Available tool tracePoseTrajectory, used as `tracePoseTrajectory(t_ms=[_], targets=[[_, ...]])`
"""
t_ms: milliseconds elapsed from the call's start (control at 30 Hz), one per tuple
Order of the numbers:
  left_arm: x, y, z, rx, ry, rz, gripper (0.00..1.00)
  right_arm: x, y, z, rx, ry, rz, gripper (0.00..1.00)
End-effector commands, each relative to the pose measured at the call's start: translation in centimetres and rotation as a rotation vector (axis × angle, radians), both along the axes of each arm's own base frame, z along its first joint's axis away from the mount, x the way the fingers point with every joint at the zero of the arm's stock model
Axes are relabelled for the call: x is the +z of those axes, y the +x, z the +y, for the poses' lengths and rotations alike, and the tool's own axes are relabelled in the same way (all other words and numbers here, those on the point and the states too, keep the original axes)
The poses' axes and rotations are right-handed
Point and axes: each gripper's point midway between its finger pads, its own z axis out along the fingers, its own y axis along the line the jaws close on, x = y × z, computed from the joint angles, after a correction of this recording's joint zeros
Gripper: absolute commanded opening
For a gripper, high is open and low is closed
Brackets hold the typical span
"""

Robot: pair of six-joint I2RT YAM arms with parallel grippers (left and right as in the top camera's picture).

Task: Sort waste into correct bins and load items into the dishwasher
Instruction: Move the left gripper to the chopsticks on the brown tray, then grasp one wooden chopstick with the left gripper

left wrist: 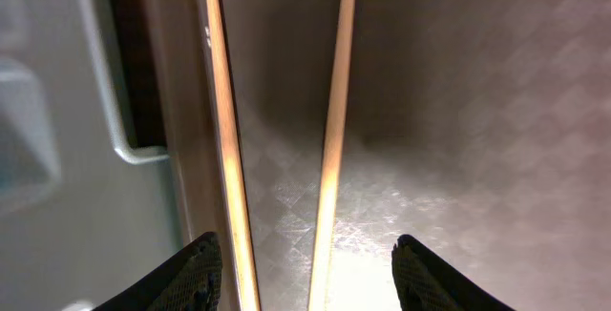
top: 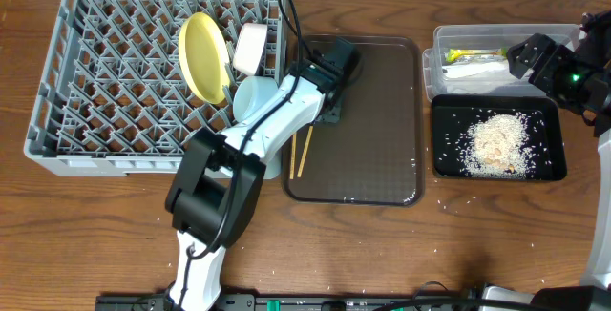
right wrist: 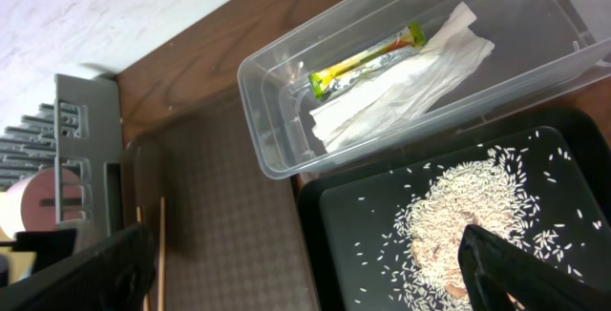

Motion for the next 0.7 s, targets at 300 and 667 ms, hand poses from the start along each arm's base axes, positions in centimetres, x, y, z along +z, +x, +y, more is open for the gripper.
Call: tracePoseTrajectory(t_ms=[300, 667], targets=[[-2.5, -1.5, -1.4, 0.06, -0.085, 0.115, 0.59, 0.9, 0.1, 0.0, -0.003, 0.003, -0.02, 0.99], [-4.7, -1.8, -1.3, 0.142, -0.087, 0.15, 0.59, 0.9, 0.1, 0.0, -0.003, 0.003, -0.02, 0.99]])
